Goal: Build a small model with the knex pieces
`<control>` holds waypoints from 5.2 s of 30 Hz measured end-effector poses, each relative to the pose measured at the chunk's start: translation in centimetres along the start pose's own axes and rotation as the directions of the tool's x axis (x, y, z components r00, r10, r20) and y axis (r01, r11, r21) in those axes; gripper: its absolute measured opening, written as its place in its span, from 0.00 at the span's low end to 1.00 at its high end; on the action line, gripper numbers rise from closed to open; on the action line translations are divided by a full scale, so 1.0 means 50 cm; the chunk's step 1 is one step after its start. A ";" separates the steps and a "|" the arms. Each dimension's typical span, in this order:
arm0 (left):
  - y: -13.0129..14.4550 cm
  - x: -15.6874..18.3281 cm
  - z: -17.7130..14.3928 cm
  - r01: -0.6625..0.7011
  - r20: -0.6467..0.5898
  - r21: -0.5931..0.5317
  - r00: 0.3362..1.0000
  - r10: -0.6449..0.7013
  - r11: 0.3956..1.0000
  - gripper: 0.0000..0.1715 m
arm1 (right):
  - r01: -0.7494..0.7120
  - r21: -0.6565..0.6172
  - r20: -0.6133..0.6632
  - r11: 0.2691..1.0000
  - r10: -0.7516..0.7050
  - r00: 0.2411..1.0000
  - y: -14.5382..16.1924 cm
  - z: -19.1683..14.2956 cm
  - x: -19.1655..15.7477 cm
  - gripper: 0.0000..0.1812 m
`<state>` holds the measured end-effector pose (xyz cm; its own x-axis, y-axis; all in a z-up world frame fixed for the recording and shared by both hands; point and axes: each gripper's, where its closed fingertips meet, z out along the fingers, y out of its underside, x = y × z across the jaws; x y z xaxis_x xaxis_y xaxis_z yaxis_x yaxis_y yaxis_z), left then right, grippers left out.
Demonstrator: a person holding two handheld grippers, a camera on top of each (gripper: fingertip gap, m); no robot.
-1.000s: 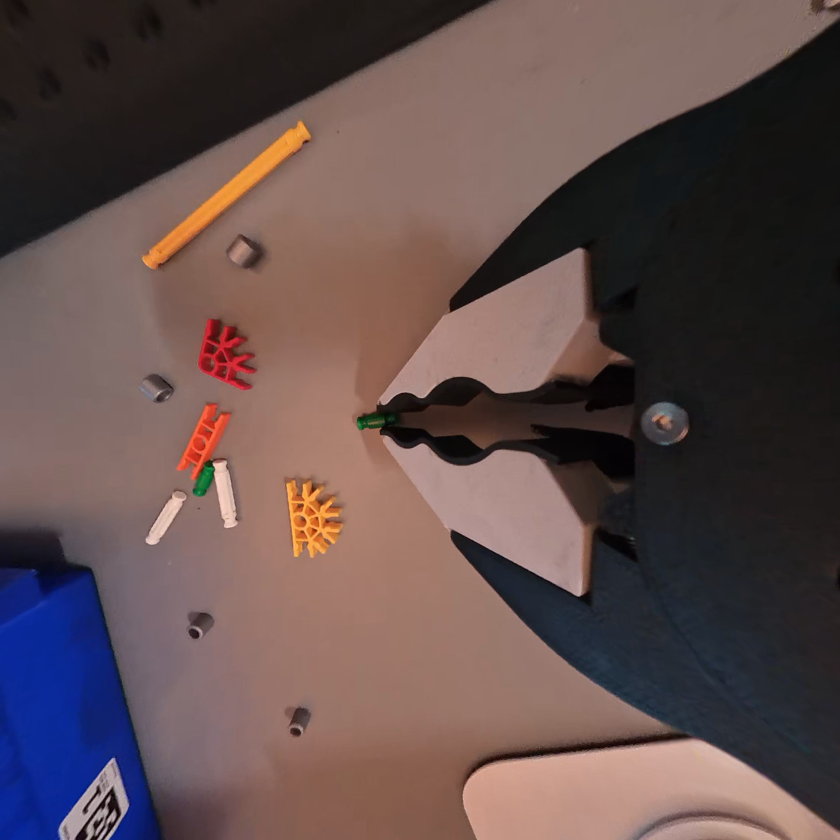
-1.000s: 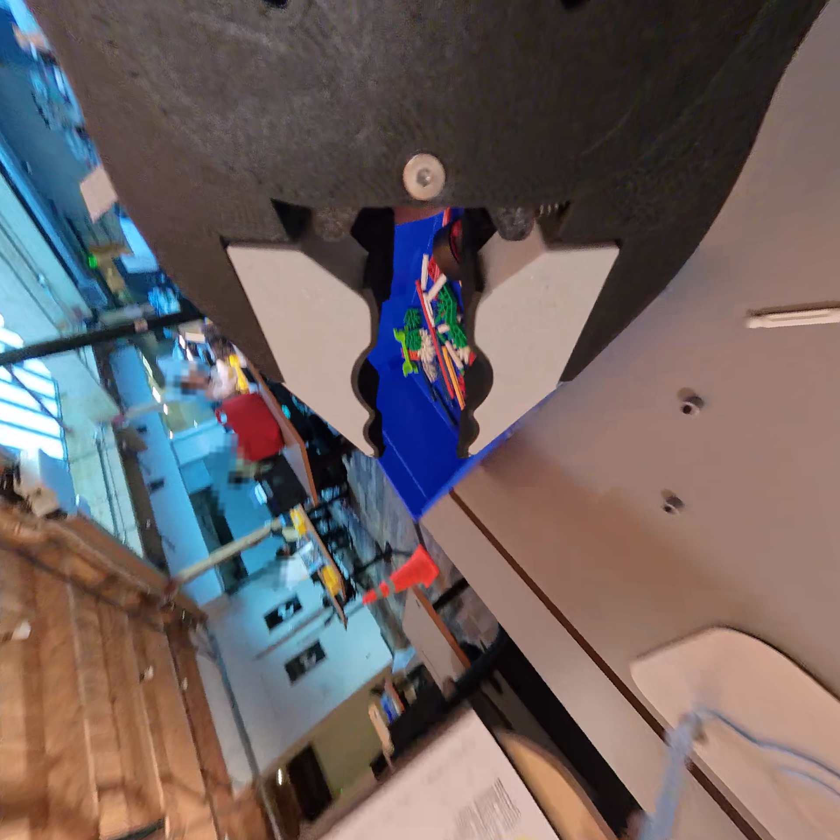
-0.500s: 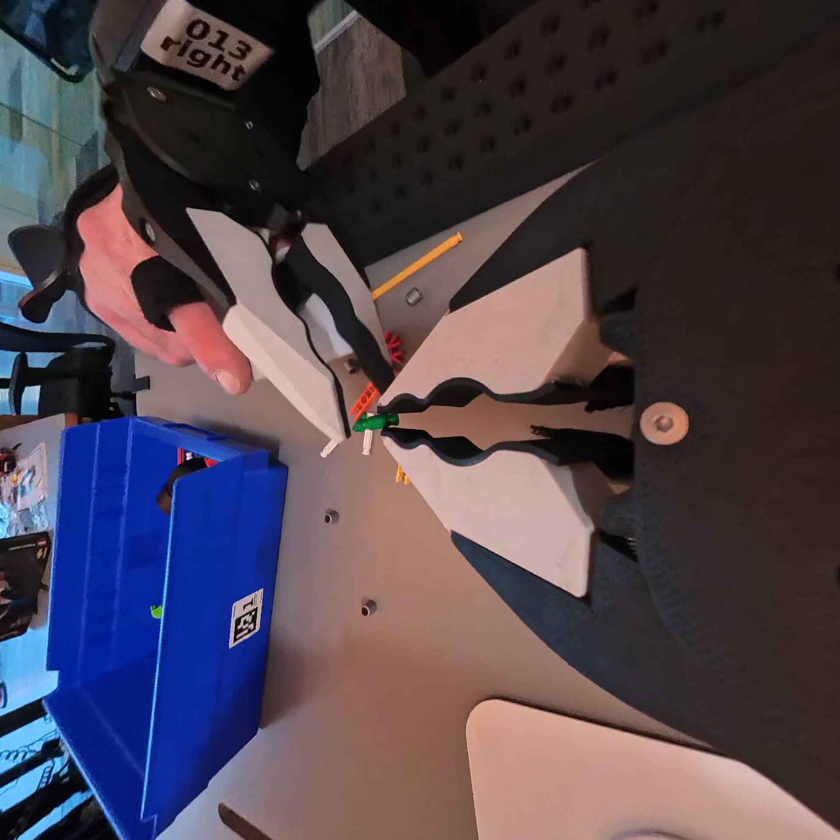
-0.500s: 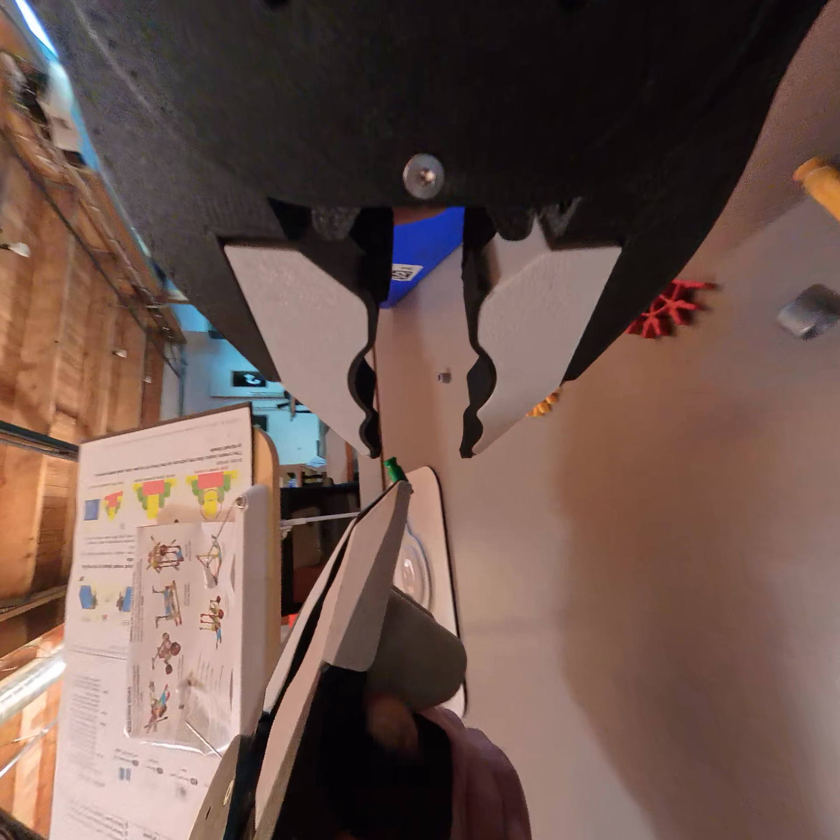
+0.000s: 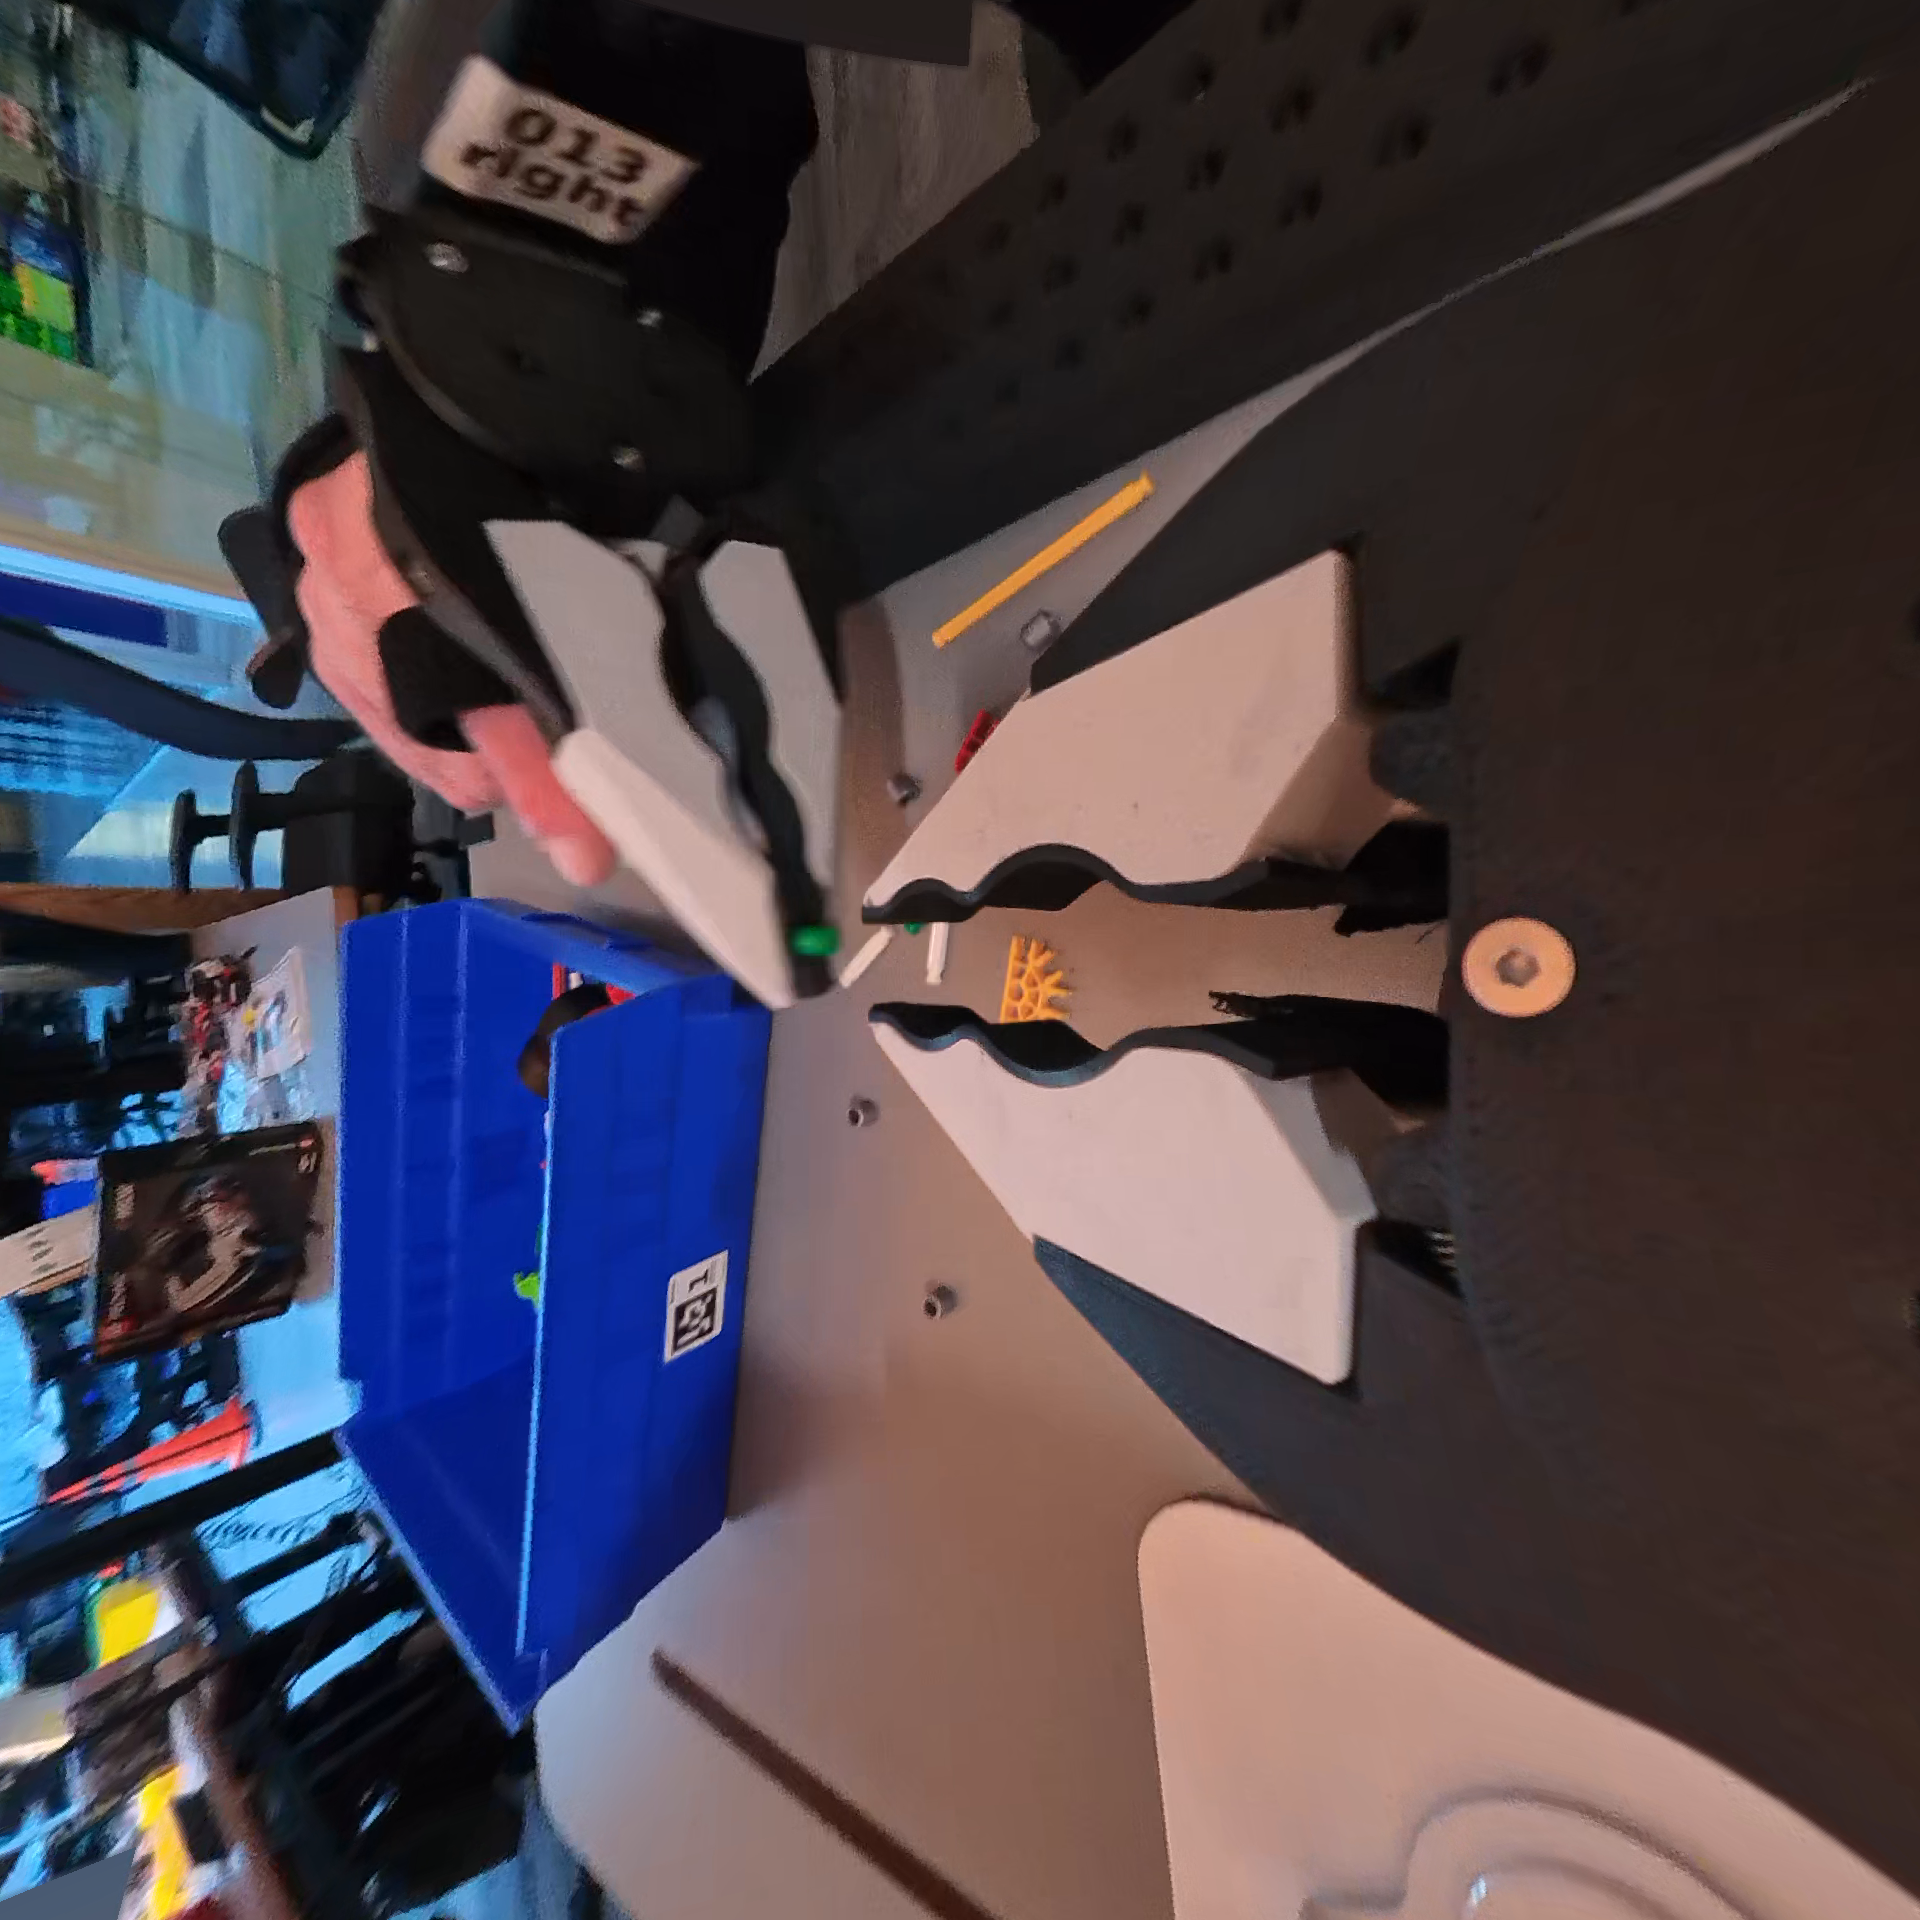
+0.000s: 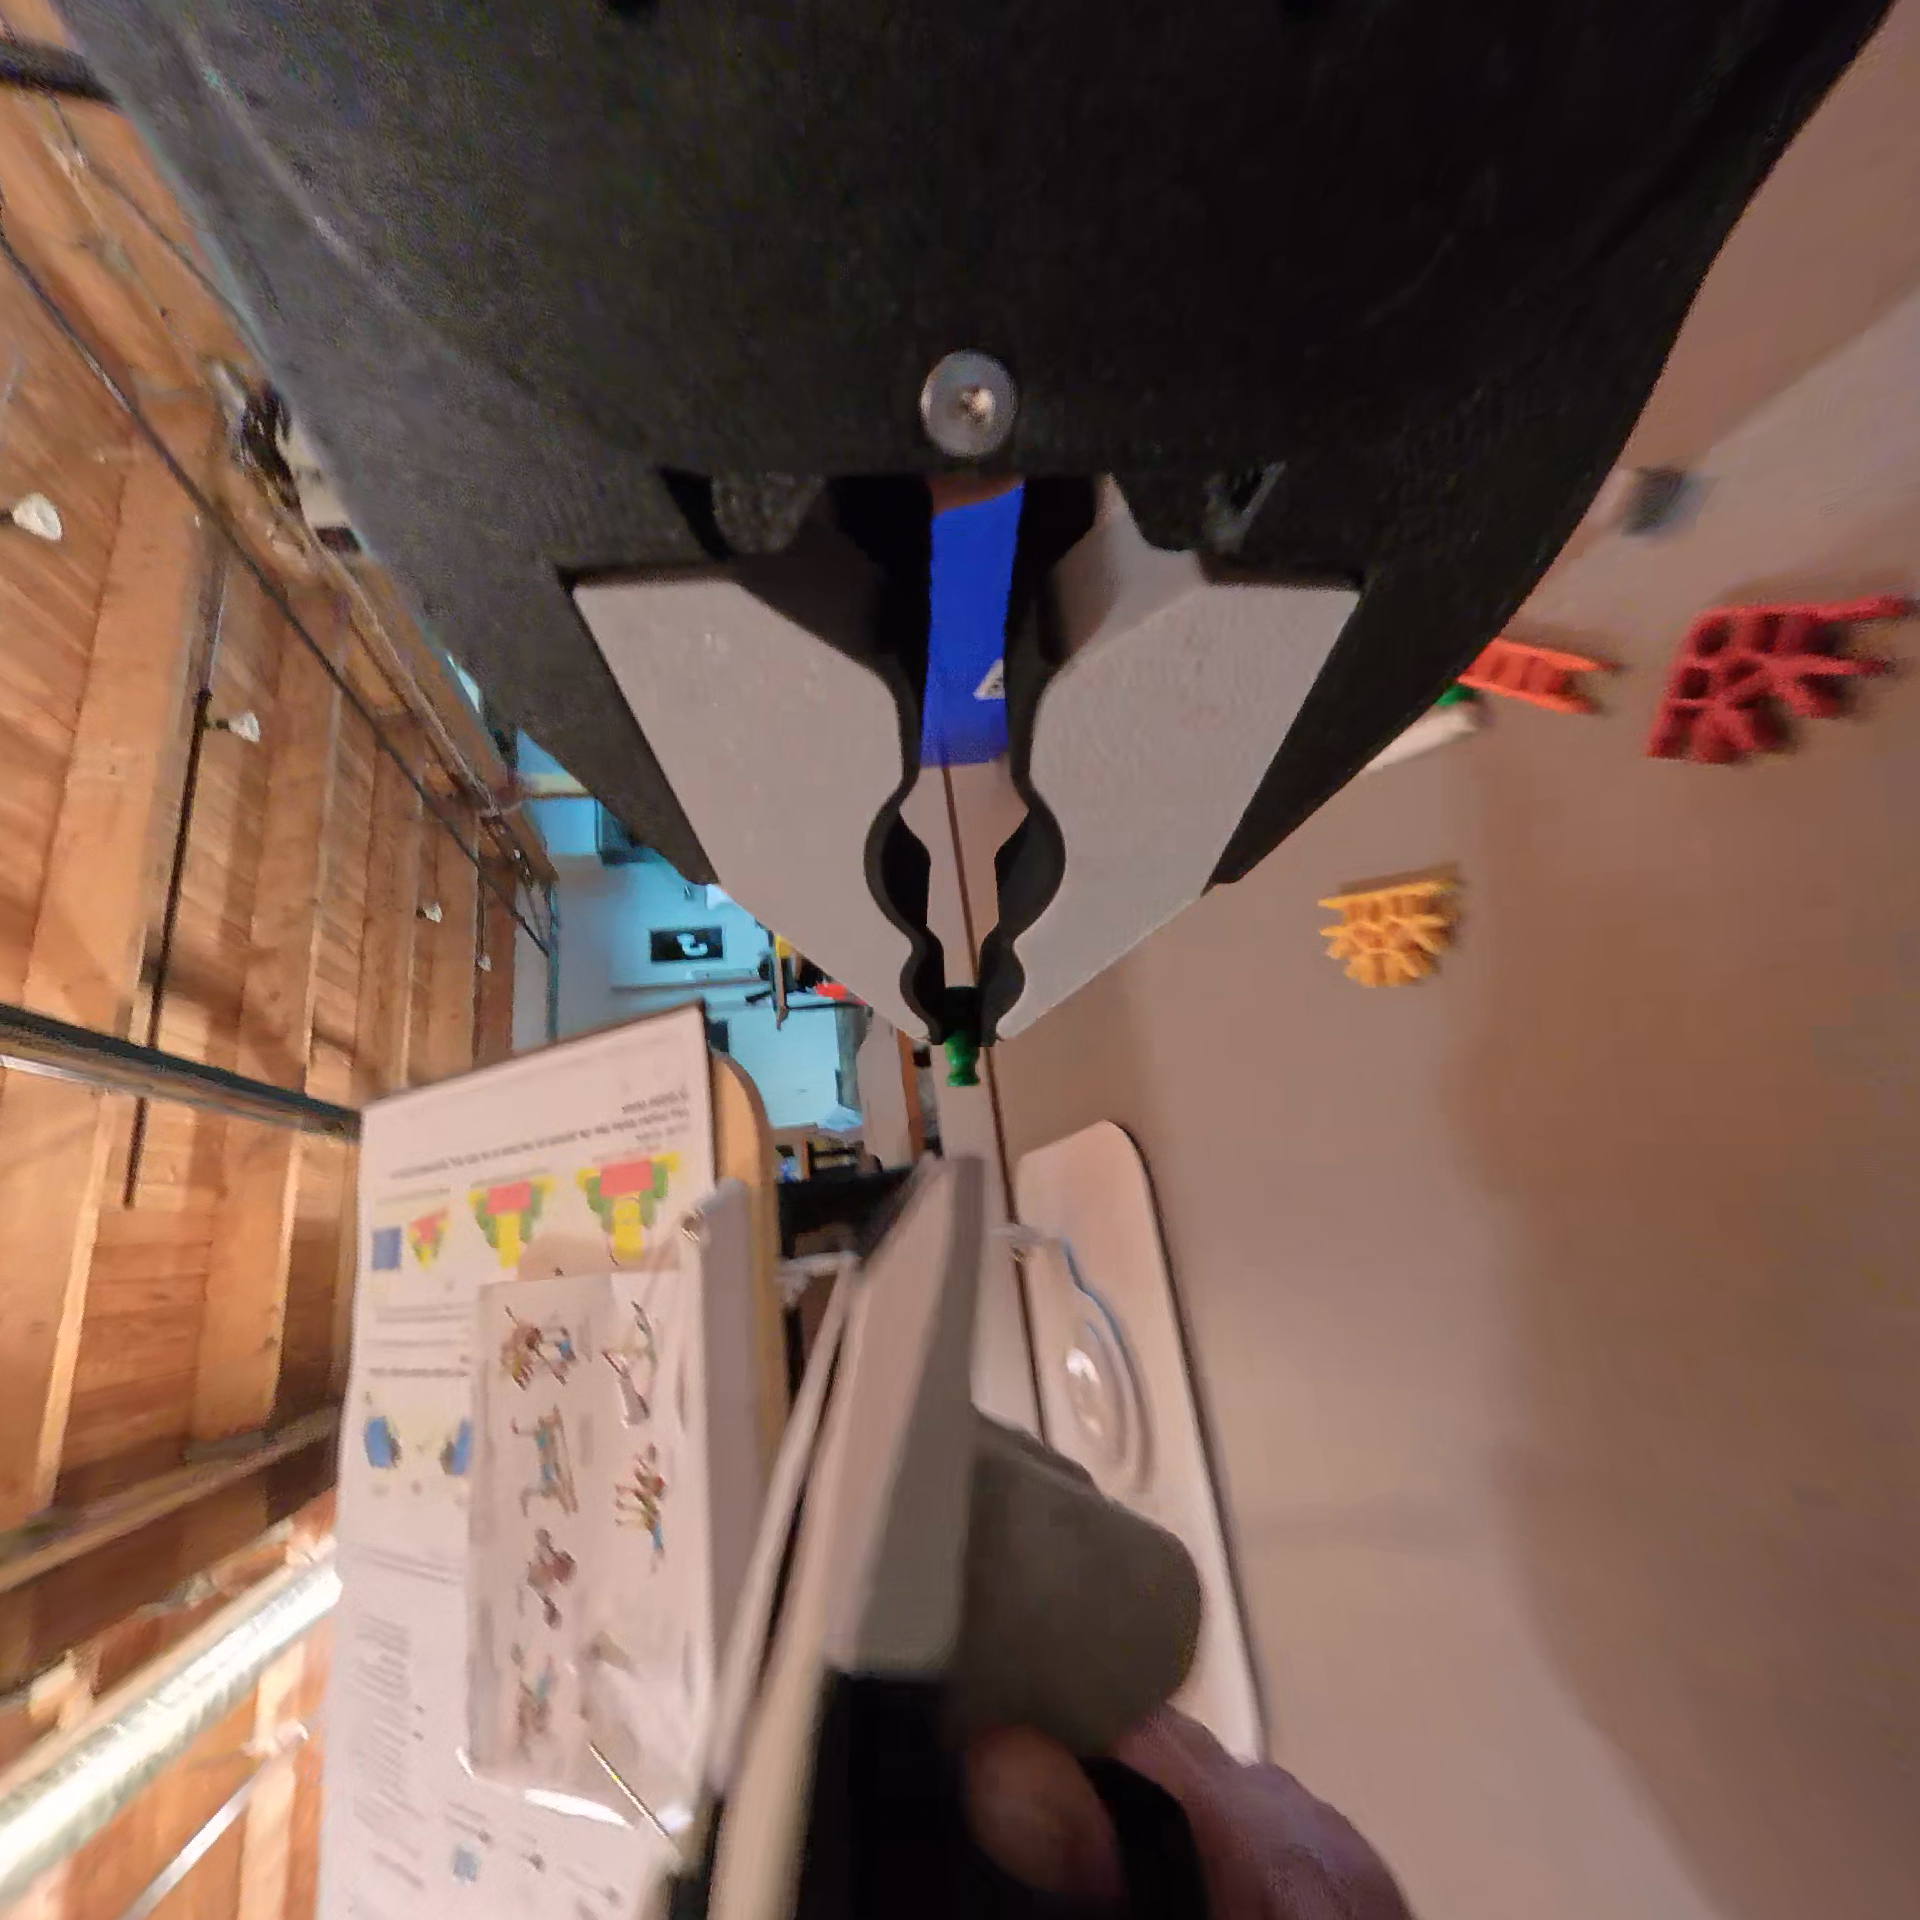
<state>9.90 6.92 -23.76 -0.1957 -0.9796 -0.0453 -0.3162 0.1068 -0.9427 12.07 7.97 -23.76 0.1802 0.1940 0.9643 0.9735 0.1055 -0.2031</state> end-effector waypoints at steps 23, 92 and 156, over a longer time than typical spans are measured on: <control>0.186 -0.030 0.140 -0.168 0.015 -0.414 0.981 0.191 0.895 0.21 | -0.457 -0.459 -0.219 0.762 0.401 0.889 0.373 0.007 0.124 0.25; 0.168 -0.068 0.167 -0.145 -0.071 -0.480 0.990 0.126 0.865 0.23 | -0.388 -0.150 0.197 0.909 0.412 0.889 0.147 0.000 -0.026 0.27; -0.012 -0.017 0.081 0.011 -0.146 -0.212 0.988 -0.043 0.977 0.25 | -0.254 -0.101 -0.075 0.962 0.248 0.966 0.194 -0.053 0.100 0.02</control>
<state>14.02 7.00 -24.49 -0.3157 -0.9479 0.0437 -0.5078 0.1299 -0.8516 22.79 7.35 -20.48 0.4256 0.1405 0.8939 0.9047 -0.0465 -0.4235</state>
